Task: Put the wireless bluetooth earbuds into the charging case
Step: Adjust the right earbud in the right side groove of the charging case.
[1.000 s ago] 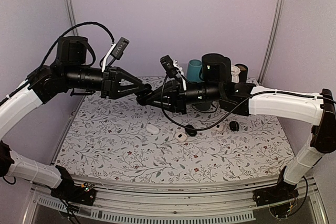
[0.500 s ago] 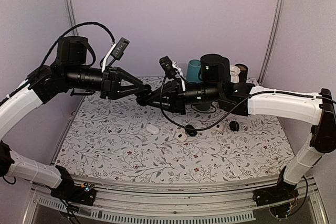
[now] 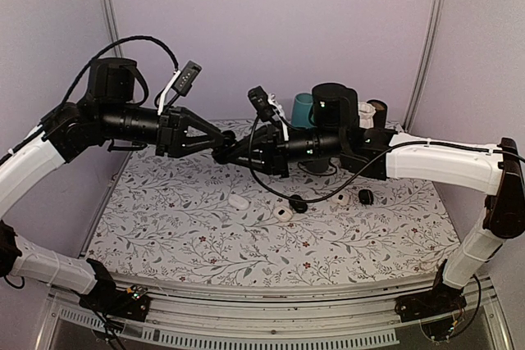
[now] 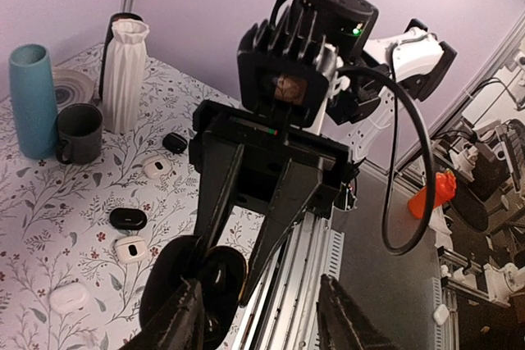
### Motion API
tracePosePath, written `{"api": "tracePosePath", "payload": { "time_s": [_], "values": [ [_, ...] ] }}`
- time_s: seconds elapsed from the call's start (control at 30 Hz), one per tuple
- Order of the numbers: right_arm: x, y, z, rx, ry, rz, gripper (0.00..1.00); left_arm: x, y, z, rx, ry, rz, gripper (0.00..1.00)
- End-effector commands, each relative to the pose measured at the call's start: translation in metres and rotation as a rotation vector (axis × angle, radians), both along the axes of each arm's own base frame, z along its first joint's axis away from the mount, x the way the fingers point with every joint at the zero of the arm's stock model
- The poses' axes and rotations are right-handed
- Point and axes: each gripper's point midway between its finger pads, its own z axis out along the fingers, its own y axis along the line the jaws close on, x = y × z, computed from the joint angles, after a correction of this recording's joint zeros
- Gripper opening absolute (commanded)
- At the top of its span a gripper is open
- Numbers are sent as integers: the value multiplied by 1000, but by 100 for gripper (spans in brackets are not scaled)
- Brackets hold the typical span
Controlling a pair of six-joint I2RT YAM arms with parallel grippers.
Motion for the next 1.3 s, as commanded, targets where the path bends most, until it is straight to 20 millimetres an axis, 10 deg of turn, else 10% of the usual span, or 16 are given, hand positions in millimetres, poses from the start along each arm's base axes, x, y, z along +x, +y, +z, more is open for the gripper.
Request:
{"api": "tracePosePath", "payload": {
  "time_s": [0.0,1.27],
  "values": [
    [1,-1,18,30,-22,-1,3,4,-2,-14,36,8,8,48],
    [-15,1,13,11,-63,48,3,15,-12,-16,41,-24,-8,41]
  ]
}}
